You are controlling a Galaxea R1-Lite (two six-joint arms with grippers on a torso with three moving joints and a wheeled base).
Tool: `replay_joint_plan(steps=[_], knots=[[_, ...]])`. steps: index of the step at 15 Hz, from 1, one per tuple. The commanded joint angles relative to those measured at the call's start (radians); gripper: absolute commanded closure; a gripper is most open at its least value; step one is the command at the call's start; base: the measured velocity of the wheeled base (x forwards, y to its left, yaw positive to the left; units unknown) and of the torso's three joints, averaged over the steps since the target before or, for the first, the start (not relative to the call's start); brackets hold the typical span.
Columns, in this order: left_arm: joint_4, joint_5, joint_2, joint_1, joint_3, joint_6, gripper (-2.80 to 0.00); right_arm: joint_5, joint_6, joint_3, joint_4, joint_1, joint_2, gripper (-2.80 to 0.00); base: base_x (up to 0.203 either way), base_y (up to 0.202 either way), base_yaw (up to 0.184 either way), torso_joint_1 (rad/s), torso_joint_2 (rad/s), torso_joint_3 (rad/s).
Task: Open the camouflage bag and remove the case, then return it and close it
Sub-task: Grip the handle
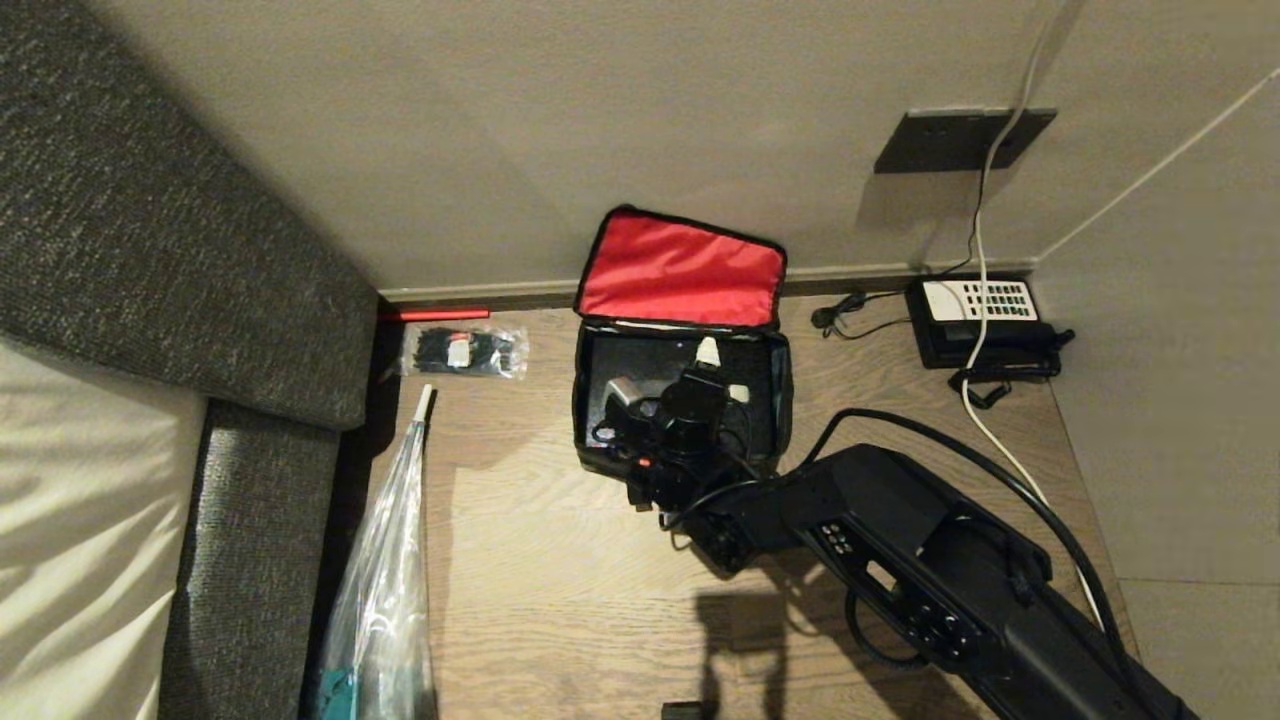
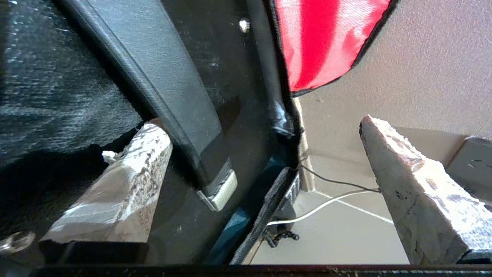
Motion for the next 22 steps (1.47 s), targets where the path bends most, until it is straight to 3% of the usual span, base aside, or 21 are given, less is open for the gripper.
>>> replay_joint_plan(steps=[1,22], knots=[[0.0,0.0,-0.003,0.0,0.001,0.0,0.0,-0.006,0.002,-0.001,0.017,-0.015,-0.022,-2.8,0.0,0.0,0.0,0.0,0.0,0.0],[0.0,0.0,-0.003,0.0,-0.001,-0.002,0.0,0.008,0.037,0.098,-0.048,0.007,-0.091,-2.8,0.0,0.0,0.0,0.0,0.0,0.0]])
